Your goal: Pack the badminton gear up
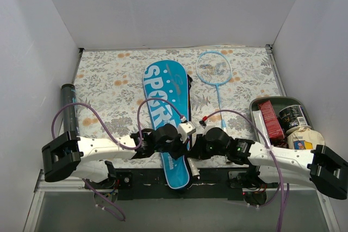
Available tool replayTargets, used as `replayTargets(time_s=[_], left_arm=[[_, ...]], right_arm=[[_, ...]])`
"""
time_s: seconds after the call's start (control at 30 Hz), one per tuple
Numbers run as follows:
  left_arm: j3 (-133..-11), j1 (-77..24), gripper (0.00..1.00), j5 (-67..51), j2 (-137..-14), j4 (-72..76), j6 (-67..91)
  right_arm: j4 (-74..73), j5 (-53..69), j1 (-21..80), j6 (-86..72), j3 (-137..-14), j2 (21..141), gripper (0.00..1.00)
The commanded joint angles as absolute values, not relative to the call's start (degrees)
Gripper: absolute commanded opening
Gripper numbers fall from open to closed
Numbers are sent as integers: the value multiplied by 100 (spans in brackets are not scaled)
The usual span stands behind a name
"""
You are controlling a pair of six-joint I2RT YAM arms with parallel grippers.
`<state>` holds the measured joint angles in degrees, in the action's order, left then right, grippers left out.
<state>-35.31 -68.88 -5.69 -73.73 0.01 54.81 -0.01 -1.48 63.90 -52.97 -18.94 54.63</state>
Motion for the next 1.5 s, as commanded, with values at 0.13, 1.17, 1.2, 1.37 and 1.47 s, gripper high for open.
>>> replayTargets(time_s=[0.13,1.17,1.2,1.37,1.47], left_arm=[[-3393,-7058,0,-809,-7181,650,5397],[-2532,-7066,0,-176,-6011,1686,5607],[-2505,-7066,0,-132,-6055,1757,5607],[-2391,-7066,0,193,-6082,1898,5494],[-2347,-7066,0,237,-5942,1837,5467]], right_arm=[[2362,290,6451,-5493,-2092,6161,1],[4463,281,6837,-6423,-1126,5739,1],[4848,281,6890,-6468,-1073,5948,1],[5519,264,7101,-6557,-949,6530,1],[5590,334,7093,-6513,-993,6758,1]])
